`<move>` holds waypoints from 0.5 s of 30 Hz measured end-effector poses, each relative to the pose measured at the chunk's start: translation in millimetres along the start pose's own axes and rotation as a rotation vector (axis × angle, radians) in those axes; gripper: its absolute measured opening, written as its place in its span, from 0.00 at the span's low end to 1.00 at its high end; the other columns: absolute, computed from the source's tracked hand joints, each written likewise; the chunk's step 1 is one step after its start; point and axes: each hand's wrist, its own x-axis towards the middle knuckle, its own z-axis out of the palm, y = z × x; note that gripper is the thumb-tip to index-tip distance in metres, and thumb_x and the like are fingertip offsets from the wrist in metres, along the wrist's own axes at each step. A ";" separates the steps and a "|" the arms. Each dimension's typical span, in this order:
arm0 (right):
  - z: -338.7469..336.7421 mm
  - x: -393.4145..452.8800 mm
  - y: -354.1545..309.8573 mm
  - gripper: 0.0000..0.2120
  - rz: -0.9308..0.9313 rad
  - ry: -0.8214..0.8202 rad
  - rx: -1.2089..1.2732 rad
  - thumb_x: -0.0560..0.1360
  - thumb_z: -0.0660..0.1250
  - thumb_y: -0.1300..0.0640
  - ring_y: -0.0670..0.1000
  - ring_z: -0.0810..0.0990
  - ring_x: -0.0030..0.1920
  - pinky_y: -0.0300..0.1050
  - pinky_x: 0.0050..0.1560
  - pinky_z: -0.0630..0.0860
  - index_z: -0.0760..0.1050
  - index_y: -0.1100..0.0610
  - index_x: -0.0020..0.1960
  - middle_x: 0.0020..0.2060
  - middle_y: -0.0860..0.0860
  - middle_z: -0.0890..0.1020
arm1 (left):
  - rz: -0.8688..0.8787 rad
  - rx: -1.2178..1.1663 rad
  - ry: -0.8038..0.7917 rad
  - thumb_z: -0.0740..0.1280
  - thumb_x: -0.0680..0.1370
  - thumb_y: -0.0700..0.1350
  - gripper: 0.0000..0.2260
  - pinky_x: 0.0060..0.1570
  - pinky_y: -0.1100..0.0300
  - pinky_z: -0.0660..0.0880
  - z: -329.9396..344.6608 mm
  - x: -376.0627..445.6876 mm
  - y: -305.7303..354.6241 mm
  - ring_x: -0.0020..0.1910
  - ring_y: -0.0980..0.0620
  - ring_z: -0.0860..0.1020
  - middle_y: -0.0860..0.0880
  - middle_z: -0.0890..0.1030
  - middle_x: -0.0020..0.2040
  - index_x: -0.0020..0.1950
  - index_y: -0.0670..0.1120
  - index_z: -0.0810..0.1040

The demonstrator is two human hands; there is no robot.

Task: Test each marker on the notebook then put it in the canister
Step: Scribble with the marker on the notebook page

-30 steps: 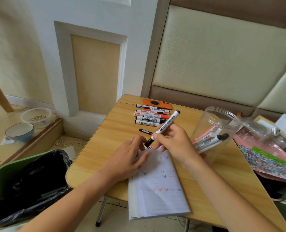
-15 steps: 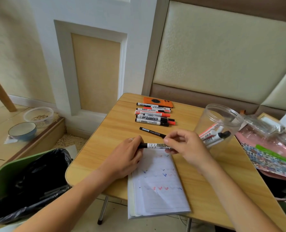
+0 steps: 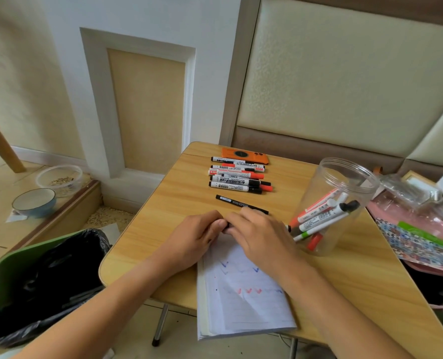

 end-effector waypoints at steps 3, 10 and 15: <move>7.9 -2.7 -1.5 0.09 0.046 0.032 -0.081 0.81 0.62 0.44 0.54 0.80 0.35 0.45 0.29 0.66 0.74 0.49 0.53 0.37 0.47 0.75 | 0.030 0.002 0.028 0.60 0.83 0.50 0.10 0.36 0.65 0.68 0.1 2.7 -3.4 0.37 0.57 0.76 0.54 0.80 0.39 0.49 0.46 0.77; 12.8 1.4 -3.3 0.13 0.053 -0.005 -0.088 0.82 0.52 0.40 0.58 0.79 0.30 0.47 0.26 0.66 0.69 0.47 0.53 0.32 0.49 0.77 | 0.067 -0.006 0.100 0.59 0.83 0.51 0.13 0.38 0.63 0.70 -1.9 3.0 -3.7 0.38 0.57 0.77 0.54 0.81 0.40 0.49 0.46 0.79; 7.1 4.6 -7.0 0.14 0.072 -0.098 -0.038 0.84 0.51 0.38 0.59 0.80 0.37 0.51 0.33 0.72 0.68 0.45 0.58 0.35 0.49 0.79 | 0.086 0.017 0.146 0.59 0.83 0.52 0.14 0.38 0.63 0.69 -3.4 2.0 -3.2 0.38 0.59 0.75 0.56 0.78 0.38 0.48 0.46 0.78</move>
